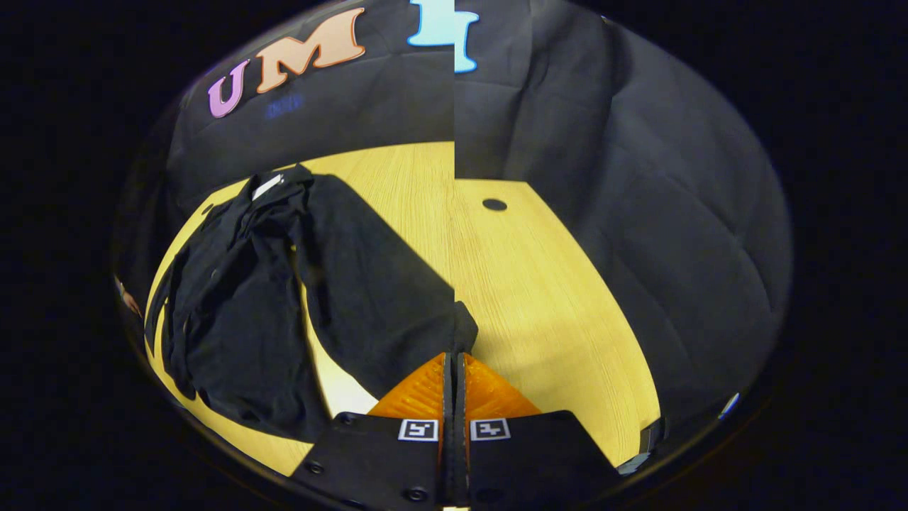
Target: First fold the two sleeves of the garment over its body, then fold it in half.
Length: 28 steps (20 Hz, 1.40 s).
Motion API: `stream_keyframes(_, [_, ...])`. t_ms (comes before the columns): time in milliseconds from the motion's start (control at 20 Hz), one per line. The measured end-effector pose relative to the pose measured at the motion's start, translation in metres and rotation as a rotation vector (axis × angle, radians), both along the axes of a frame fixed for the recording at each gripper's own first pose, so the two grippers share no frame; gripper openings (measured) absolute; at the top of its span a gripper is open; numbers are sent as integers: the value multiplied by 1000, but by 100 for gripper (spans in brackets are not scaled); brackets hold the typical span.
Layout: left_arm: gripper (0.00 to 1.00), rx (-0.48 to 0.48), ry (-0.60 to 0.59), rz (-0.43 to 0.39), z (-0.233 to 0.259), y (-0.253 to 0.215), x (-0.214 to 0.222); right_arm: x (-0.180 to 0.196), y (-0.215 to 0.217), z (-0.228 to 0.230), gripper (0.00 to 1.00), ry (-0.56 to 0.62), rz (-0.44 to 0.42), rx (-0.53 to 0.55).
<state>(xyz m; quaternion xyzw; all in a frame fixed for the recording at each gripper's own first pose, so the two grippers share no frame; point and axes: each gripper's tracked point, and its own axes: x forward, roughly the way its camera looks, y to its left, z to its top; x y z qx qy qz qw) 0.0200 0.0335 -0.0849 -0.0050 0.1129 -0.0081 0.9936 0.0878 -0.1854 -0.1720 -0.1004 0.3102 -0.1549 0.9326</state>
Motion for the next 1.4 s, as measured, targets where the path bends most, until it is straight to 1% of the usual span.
stream_keyframes(50, [98,-10,4,-10,-3,1,0,7,10,8,2,-14,5,-10])
stream_keyframes(100, [95,-16,7,-18,-7,4,1,12,19,16,2,-26,13,-21])
stream_keyframes(150, [98,-19,10,-23,-9,8,1,17,29,24,2,-36,24,-29])
stream_keyframes(200, [98,-20,13,-25,-12,13,2,21,41,29,2,-48,39,-35])
stream_keyframes(250, [96,-22,14,-24,-13,17,2,26,52,35,2,-61,55,-40])
stream_keyframes(350, [96,-33,15,-33,-15,22,4,38,73,47,2,-93,85,-51])
stream_keyframes(450, [96,-49,19,-41,-19,26,4,48,97,53,3,-113,108,-34])
stream_keyframes(500, [98,-56,21,-44,-21,28,4,55,108,55,2,-121,117,-24])
stream_keyframes(700, [98,-72,32,-43,-27,37,8,77,154,74,3,-168,165,7])
stream_keyframes(750, [96,-72,34,-41,-29,39,9,84,166,81,3,-181,183,0])
stream_keyframes(800, [98,-73,37,-41,-31,42,10,91,178,88,3,-191,201,-5])
stream_keyframes(850, [98,-78,39,-40,-31,44,11,98,191,94,3,-202,219,-4])
stream_keyframes(900, [96,-85,40,-40,-32,45,13,104,201,99,3,-211,234,-2])
stream_keyframes(1050, [96,-107,41,-32,-32,50,14,125,238,115,3,-240,281,-4])
stream_keyframes(1100, [98,-111,41,-28,-33,52,14,129,250,119,3,-250,298,-8])
stream_keyframes(1150, [96,-113,40,-26,-33,54,15,134,264,123,3,-259,317,-7])
stream_keyframes(1300, [93,-104,48,-22,-37,61,14,155,311,132,2,-290,389,-11])
stream_keyframes(1400, [93,-104,54,-22,-38,63,11,166,341,130,2,-291,429,8])
